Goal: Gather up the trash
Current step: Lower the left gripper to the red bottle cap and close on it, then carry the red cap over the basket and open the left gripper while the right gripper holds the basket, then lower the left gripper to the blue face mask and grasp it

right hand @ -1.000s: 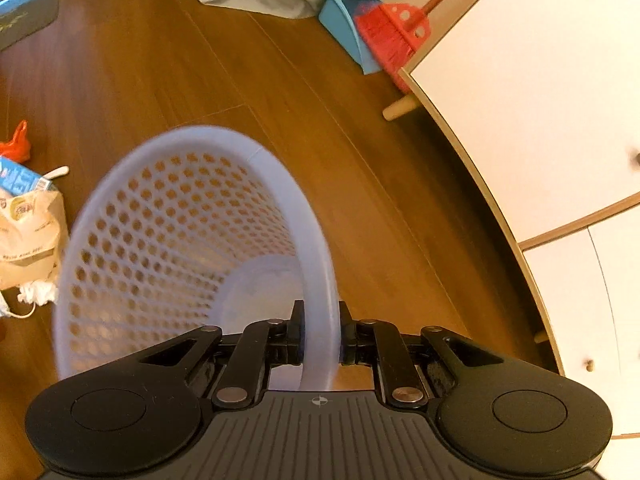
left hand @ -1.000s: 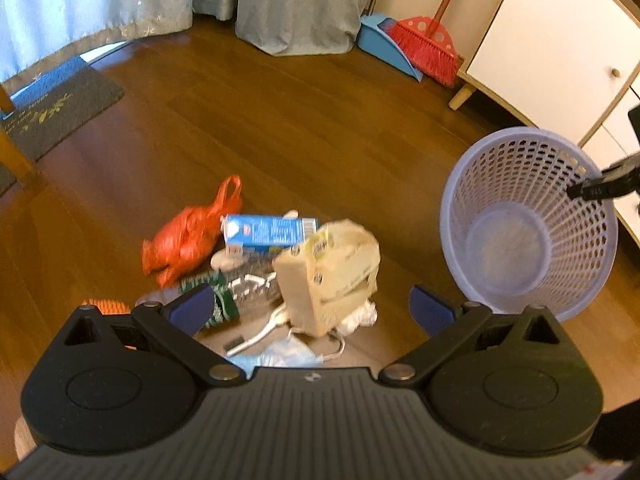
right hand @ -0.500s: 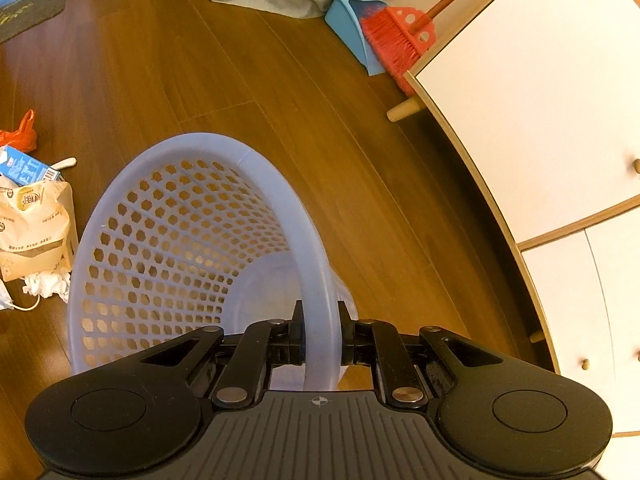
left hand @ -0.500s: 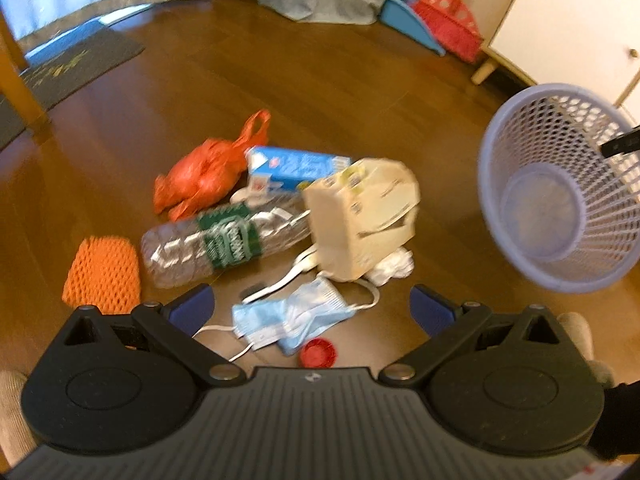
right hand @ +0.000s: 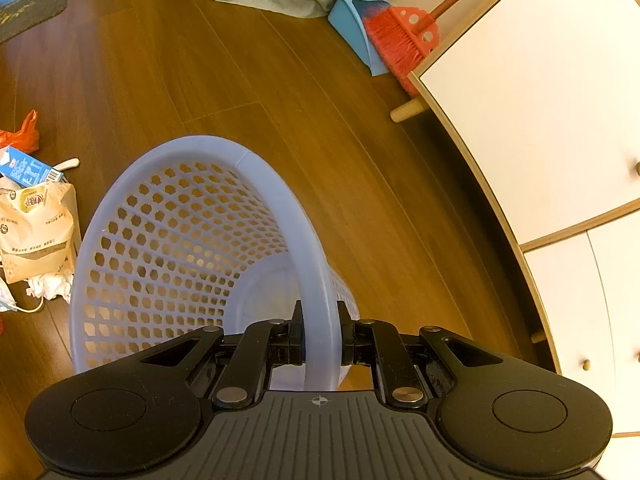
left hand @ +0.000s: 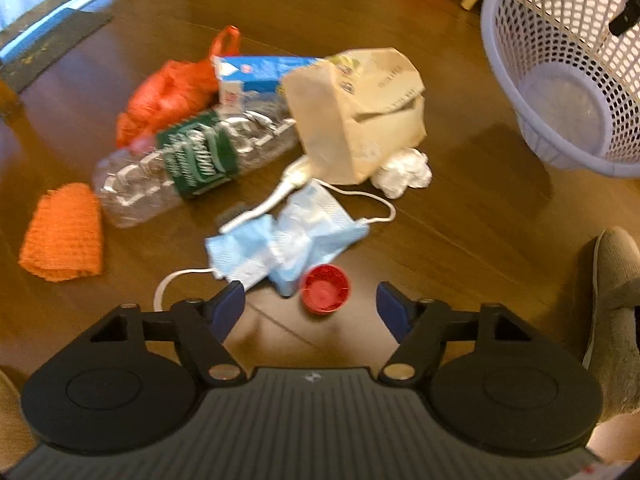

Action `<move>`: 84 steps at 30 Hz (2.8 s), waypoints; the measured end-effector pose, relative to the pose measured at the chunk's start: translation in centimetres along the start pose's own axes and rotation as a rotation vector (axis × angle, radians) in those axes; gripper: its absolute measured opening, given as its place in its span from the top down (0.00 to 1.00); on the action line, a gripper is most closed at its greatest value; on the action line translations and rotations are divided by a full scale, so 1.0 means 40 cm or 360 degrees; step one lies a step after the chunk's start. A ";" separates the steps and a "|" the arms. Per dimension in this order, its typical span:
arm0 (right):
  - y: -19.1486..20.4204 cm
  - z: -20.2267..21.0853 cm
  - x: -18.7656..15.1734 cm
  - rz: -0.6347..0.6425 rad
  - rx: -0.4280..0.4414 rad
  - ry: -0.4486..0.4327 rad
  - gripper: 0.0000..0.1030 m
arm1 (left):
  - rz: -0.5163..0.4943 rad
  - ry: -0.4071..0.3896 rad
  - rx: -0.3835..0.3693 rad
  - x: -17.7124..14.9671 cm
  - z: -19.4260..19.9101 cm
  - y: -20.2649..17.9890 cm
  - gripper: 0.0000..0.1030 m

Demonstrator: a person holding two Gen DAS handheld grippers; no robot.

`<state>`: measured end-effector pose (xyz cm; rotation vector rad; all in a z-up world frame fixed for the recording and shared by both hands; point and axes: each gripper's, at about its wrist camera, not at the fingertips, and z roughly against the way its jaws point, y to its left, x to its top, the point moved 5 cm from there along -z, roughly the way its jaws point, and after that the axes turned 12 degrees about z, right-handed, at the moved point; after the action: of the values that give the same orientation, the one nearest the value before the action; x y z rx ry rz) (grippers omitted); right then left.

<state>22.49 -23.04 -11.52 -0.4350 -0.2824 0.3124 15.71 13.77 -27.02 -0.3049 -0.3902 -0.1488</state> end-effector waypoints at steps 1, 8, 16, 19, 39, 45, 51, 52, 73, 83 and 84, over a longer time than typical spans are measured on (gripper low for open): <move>0.000 0.000 0.000 0.0005 -0.0002 0.0001 0.91 | -0.0001 0.0011 -0.0003 -0.003 -0.012 -0.008 0.38; 0.005 0.001 -0.001 0.0020 -0.0007 -0.0004 0.91 | 0.0012 0.0060 0.0061 -0.013 -0.085 -0.021 0.57; 0.005 -0.003 -0.006 0.0014 -0.0004 0.0006 0.92 | 0.0008 0.0080 0.0102 -0.022 -0.106 -0.020 0.73; 0.007 -0.005 -0.003 0.0014 -0.0002 0.0011 0.92 | 0.0024 0.0080 0.0101 -0.021 -0.088 -0.024 0.73; 0.034 0.002 0.003 0.0095 -0.0019 -0.0005 0.92 | -0.0148 -0.0247 -0.0465 0.288 0.161 -0.366 0.73; 0.030 0.002 0.001 0.0087 -0.0011 -0.0007 0.92 | -0.0253 -0.0241 -0.0540 0.332 0.141 -0.454 0.73; 0.030 0.002 0.001 0.0088 -0.0005 -0.0009 0.91 | -0.0338 -0.0224 -0.0575 0.347 0.113 -0.515 0.73; 0.028 0.001 0.000 0.0087 -0.0004 -0.0008 0.91 | -0.0349 -0.0222 -0.0581 0.348 0.110 -0.523 0.73; 0.018 -0.005 0.000 0.0045 0.0011 0.0004 0.91 | -0.0420 -0.0202 -0.0539 0.361 0.082 -0.544 0.36; 0.020 -0.007 0.003 0.0049 0.0012 0.0011 0.92 | -0.0419 -0.0175 -0.0376 0.336 0.084 -0.402 0.36; 0.020 -0.007 0.003 0.0050 0.0012 0.0011 0.92 | -0.0408 -0.0168 -0.0354 0.331 0.083 -0.383 0.36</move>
<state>22.50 -22.40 -12.12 -0.4336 -0.2677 0.3424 23.59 -0.74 -14.83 -0.4830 -0.5184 -0.4302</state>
